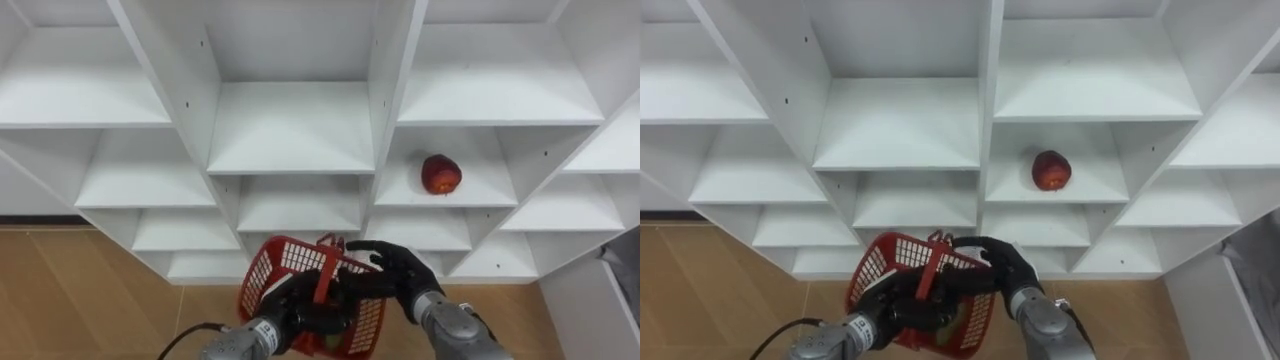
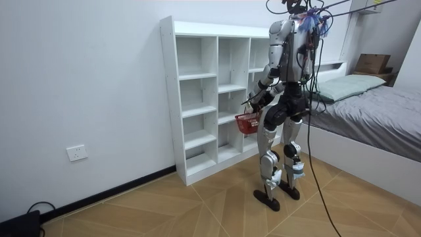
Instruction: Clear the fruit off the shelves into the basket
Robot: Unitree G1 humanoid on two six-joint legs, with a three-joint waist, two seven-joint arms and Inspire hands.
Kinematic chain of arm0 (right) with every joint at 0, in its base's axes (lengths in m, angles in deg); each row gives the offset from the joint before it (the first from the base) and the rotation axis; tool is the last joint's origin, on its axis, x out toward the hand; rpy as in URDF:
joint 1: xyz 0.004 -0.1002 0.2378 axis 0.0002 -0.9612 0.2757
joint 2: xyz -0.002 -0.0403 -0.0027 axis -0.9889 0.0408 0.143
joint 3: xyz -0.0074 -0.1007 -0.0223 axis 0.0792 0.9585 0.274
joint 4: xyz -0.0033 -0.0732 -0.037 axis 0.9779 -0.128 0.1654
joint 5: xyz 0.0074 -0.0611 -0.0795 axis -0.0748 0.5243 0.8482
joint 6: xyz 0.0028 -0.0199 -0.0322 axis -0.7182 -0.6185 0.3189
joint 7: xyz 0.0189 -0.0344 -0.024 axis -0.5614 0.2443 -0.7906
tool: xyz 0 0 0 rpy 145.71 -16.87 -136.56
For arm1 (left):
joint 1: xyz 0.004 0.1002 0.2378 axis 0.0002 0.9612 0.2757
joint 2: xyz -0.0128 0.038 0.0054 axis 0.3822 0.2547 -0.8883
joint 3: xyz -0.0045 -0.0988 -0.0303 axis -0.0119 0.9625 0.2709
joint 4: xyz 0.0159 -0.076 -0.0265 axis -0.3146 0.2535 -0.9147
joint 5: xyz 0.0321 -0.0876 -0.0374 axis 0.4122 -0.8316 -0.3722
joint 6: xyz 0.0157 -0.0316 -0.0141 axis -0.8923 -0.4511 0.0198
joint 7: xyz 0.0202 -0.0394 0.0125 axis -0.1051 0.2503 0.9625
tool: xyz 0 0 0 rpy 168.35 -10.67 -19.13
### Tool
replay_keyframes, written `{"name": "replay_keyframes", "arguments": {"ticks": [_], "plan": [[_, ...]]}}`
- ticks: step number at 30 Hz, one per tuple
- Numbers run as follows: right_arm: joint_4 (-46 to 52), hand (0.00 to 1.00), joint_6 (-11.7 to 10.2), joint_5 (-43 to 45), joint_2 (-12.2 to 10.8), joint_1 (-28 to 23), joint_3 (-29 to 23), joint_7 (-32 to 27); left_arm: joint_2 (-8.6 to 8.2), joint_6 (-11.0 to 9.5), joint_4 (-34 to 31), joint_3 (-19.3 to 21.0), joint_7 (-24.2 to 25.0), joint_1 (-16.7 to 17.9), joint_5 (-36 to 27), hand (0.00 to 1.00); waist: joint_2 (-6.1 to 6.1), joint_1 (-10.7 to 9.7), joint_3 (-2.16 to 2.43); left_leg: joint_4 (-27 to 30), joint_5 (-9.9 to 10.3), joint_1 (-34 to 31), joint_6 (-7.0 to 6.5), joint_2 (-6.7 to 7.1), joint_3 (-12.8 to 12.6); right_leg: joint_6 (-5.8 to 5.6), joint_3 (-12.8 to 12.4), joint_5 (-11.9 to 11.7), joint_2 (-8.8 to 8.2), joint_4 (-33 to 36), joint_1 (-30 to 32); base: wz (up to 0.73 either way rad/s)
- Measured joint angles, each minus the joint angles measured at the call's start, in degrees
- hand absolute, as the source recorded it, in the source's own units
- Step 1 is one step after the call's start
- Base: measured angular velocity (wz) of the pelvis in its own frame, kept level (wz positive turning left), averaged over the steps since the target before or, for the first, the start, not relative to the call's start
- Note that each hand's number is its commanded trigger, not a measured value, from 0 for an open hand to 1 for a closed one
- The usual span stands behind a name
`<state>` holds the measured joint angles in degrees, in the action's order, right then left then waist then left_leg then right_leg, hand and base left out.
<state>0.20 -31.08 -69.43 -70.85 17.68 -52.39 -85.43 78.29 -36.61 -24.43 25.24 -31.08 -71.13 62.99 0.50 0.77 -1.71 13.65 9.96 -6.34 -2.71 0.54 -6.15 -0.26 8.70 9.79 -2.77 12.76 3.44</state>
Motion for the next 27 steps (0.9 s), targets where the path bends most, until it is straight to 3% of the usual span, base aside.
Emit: {"name": "replay_keyframes", "arguments": {"ticks": [21,27], "plan": [[0.08,0.00,-0.04,1.07,-0.17,0.01,-0.15,-0.04,0.24,0.01,-0.07,-0.05,-0.81,-0.37,0.19,1.00,-0.09,-0.50,0.06,-0.03,0.00,0.50,0.00,0.00,0.18,0.00,-0.02,0.00,0.02,-0.01,-0.42,0.00],[2.62,0.00,-0.10,1.53,0.65,-0.78,-0.23,0.14,0.31,-0.02,-0.25,1.50,-1.64,-0.35,0.75,1.00,-0.10,-0.24,0.21,-0.15,-0.01,0.98,0.01,-0.01,-0.02,0.00,-0.13,0.00,-0.01,0.10,-0.61,0.00]]}}
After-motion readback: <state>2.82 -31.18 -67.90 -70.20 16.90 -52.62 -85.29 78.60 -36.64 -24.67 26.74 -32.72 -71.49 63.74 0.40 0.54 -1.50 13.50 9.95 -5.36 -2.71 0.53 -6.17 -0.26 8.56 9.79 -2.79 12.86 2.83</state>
